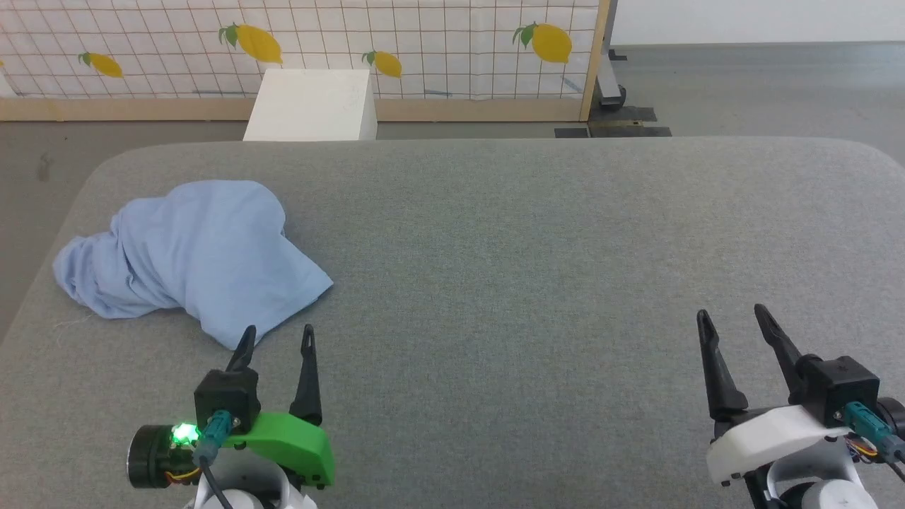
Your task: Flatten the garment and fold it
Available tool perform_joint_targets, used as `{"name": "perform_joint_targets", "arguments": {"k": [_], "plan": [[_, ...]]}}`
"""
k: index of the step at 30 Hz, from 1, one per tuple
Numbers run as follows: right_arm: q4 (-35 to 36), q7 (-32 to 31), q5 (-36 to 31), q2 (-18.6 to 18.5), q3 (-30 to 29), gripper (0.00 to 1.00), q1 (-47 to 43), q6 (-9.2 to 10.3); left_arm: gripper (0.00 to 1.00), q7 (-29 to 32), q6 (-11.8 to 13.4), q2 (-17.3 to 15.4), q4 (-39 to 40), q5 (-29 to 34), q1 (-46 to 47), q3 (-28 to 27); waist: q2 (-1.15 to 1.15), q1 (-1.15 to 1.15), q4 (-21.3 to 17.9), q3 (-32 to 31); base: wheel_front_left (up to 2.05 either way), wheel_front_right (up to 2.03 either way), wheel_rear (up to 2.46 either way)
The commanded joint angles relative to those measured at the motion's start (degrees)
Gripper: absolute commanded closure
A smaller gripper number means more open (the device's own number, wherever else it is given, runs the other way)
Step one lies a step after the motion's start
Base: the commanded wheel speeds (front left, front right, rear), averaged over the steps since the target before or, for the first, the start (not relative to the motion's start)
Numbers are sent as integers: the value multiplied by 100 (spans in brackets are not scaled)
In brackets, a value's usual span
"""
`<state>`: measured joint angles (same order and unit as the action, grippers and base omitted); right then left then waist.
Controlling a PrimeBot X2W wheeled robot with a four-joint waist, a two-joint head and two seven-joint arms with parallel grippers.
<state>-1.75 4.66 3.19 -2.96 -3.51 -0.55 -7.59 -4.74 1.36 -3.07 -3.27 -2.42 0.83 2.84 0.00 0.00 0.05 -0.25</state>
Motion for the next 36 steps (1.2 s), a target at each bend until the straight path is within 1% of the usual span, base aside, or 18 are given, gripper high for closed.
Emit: {"name": "perform_joint_targets", "arguments": {"k": [1, 36], "plan": [[-27, 69, 55, 4, -32, 0, -111, 3, 0, -66, 36, 7, -33, -46, 17, 24, 0, 0, 1, 2, 0, 0, 0], [-190, 509, 260, 6, -273, 0, -230, 6, 0, -504, 186, 12, -326, -212, 100, 236, 0, 0, 31, 53, 0, 0, 0]]}}
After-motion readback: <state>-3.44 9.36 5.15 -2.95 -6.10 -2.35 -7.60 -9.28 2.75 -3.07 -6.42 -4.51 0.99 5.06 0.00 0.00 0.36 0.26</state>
